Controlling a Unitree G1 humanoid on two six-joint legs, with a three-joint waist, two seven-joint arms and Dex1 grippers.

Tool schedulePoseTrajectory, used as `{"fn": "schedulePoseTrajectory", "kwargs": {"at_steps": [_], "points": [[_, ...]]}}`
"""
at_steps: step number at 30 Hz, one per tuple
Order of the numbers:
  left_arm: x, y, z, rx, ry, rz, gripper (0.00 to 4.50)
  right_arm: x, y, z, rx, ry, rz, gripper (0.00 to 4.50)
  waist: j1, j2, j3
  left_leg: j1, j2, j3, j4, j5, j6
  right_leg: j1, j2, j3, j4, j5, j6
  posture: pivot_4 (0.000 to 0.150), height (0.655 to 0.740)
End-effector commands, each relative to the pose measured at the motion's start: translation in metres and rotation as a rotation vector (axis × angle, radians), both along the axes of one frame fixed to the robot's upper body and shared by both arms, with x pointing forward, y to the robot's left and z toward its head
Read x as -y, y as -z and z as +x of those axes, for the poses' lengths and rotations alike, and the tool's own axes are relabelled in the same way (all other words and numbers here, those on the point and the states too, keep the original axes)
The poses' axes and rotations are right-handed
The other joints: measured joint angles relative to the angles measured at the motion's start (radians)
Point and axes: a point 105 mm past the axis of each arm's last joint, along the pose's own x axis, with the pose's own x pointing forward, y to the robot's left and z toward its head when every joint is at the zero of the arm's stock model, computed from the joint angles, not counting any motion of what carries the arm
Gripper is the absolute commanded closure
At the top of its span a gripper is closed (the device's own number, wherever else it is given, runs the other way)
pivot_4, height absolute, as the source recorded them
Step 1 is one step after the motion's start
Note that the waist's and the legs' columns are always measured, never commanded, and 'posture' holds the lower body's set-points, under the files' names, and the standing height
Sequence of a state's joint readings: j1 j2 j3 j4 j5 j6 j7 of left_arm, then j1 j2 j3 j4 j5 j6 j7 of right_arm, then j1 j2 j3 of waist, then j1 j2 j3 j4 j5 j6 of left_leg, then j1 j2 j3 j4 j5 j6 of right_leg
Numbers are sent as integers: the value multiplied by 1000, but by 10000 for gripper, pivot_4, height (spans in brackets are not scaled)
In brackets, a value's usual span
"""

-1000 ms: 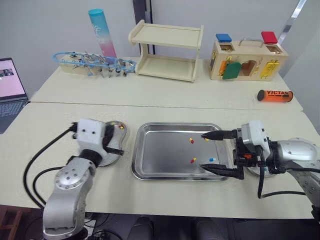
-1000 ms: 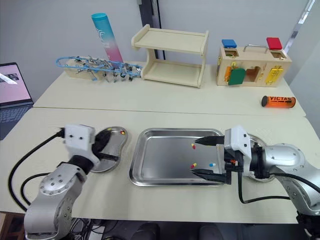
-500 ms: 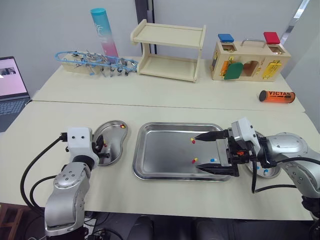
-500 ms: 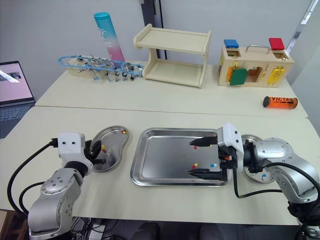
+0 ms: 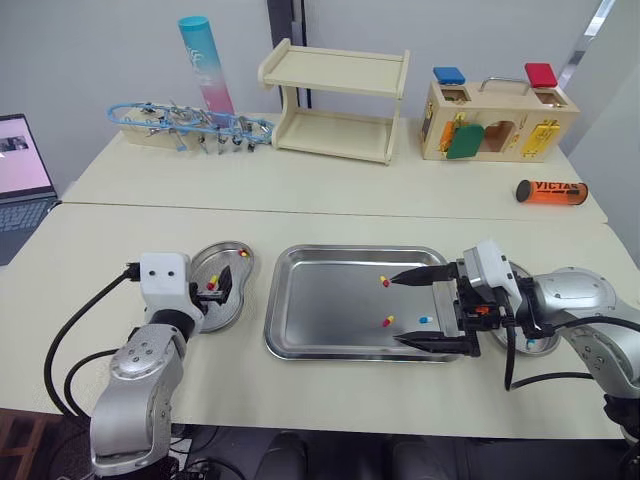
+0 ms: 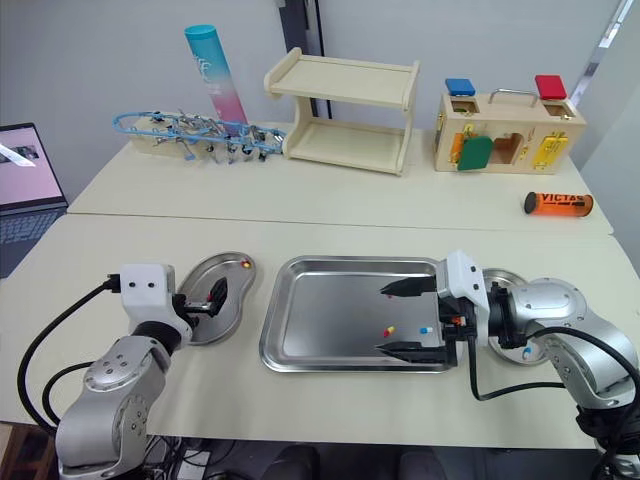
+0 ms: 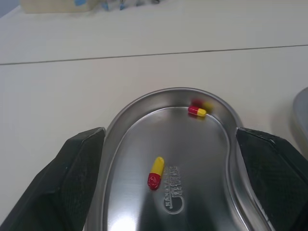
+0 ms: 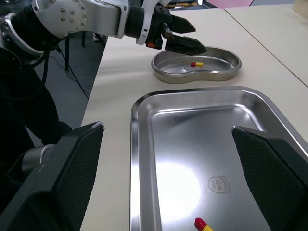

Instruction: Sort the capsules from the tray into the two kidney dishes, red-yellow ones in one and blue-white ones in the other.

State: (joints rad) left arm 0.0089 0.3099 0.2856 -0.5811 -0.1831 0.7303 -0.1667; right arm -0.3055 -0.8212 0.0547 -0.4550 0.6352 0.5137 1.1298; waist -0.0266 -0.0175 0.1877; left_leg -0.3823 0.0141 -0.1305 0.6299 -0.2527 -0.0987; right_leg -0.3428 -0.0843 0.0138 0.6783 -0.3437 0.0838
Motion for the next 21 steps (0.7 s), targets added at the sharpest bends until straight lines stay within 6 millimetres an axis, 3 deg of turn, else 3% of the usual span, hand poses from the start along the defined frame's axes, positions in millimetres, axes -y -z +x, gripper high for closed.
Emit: {"fn": "schedulePoseTrajectory", "kwargs": {"at_steps": [1,5,10,14,16,21], "points": [[0,-18,-7,74,20,32,231,3,-7,-1,53,-6,-4,0,0,0,0,0,0,0,0,0,0,0,0,0,0,0,0,1500,7400],[7,-23,-19,93,118,22,231,5,-8,0,73,7,-2,0,-1,0,0,0,0,0,0,0,0,0,0,0,0,0,0,1500,7400],[25,-17,-59,7,416,5,231,16,-10,5,123,57,-15,0,-4,0,0,0,0,1,-1,0,0,-1,0,2,0,0,0,1500,7400],[21,-14,-87,-58,516,-47,231,31,-10,7,130,101,-41,0,-2,0,0,0,0,2,-1,0,0,-1,0,2,0,0,0,1500,7400],[16,-15,-93,-62,533,-53,231,35,-11,8,135,117,-49,0,-1,0,0,0,0,2,-1,0,0,-1,0,1,-1,0,0,1500,7400],[-30,-12,-100,-87,439,-30,231,61,-13,14,161,190,-119,0,-1,0,0,0,0,2,-1,0,1,-1,0,1,-1,-1,-1,1500,7400]]}}
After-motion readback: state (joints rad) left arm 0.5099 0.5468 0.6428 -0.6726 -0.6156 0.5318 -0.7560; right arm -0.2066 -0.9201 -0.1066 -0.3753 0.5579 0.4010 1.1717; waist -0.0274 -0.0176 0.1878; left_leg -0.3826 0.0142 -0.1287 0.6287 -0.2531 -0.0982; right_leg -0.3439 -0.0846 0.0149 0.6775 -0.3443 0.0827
